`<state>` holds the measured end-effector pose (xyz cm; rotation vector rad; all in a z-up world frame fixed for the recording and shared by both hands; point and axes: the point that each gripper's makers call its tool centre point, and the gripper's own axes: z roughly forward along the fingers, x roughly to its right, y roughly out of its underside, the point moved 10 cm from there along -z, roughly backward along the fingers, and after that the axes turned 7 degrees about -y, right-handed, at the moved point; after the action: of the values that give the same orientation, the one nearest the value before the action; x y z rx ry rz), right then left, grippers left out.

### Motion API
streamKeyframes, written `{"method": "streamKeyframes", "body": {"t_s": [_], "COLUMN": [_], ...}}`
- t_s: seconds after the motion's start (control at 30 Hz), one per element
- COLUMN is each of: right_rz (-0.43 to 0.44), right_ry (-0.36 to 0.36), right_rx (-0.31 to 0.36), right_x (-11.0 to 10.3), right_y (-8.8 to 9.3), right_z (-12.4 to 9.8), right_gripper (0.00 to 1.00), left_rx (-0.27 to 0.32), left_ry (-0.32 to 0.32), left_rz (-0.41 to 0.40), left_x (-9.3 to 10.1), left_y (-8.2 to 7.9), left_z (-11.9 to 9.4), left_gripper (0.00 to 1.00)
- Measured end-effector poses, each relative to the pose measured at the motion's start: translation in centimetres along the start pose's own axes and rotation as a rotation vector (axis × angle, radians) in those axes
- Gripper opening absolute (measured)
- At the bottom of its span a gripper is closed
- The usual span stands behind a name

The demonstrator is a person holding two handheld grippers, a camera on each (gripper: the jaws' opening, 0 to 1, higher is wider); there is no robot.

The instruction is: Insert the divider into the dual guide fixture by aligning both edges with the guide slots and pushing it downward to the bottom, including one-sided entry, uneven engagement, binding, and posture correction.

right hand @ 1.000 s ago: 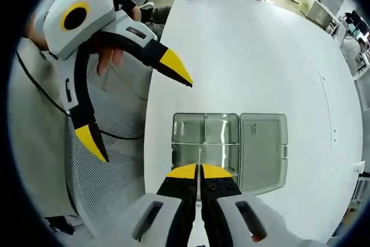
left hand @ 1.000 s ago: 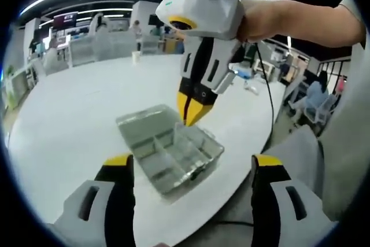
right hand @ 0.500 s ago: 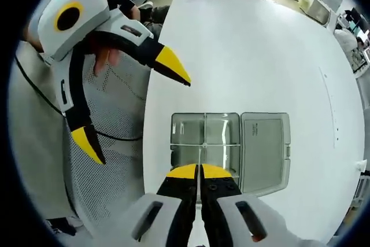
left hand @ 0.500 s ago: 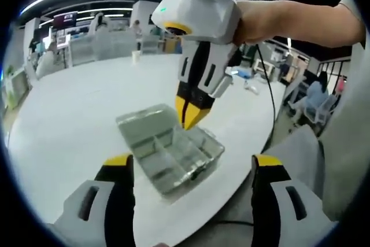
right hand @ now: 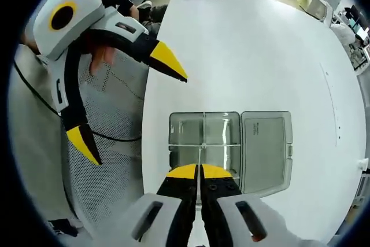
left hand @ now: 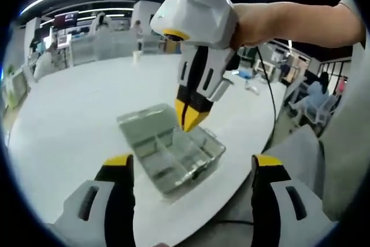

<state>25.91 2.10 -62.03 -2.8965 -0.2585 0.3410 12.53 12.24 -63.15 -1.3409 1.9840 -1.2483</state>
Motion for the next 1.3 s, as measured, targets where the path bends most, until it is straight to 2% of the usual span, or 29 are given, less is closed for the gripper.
{"method": "streamKeyframes", "body": {"t_s": [1.3], "right_rz": [-0.001], "right_ry": [-0.004], "right_rx": [-0.019], "right_x": [0.9], "right_y": [0.2], "right_z": [1.1], "right_gripper": [0.0], "left_rx": [-0.007], "left_ry": [-0.001], "left_rz": [0.002], "left_x": [-0.2], "left_y": [0.1], "left_z": [0.0], "left_gripper": [0.82]}}
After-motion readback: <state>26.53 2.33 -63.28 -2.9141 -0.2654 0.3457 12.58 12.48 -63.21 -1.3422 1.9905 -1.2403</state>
